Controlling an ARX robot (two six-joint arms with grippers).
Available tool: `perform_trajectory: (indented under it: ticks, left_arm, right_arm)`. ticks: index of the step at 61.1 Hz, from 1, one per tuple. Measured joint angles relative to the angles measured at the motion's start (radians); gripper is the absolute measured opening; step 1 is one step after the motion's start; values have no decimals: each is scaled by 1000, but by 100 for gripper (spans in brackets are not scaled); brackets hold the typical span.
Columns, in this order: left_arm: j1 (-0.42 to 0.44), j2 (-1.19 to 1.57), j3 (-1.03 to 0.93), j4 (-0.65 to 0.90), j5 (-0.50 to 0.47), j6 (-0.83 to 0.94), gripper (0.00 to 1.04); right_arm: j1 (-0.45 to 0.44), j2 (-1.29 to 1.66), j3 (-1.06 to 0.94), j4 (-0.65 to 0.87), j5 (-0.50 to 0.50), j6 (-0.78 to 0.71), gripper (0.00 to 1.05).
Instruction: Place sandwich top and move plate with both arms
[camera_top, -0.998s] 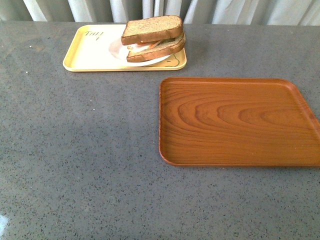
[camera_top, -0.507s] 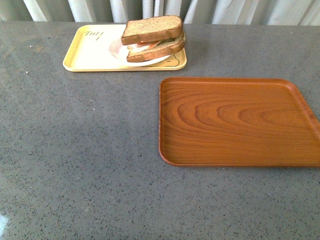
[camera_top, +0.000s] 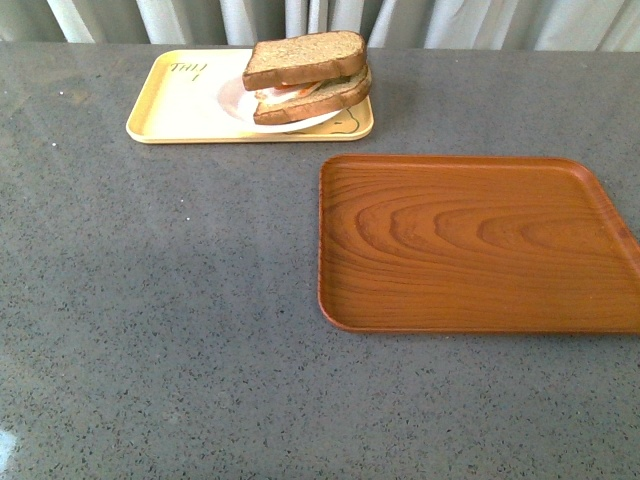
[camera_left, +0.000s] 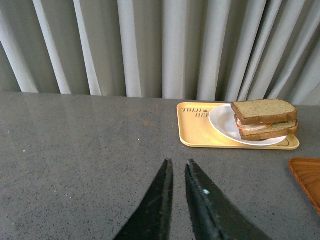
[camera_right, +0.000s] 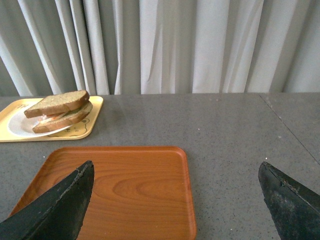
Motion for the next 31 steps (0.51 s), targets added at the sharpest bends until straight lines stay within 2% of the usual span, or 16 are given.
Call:
perform_trajectory:
  ticks: [13, 19, 24, 31]
  left_arm:
    - [0, 0, 0, 0, 0, 0, 58]
    - [0, 0, 0, 0, 0, 0, 83]
    - [0, 0, 0, 0, 0, 0, 96]
    - [0, 0, 0, 0, 0, 2, 96]
  right_arm:
    - [0, 0, 0, 0, 0, 0, 96]
    - [0, 0, 0, 0, 0, 0, 96]
    - [0, 0, 0, 0, 0, 0, 96]
    - [0, 0, 0, 0, 0, 0, 96]
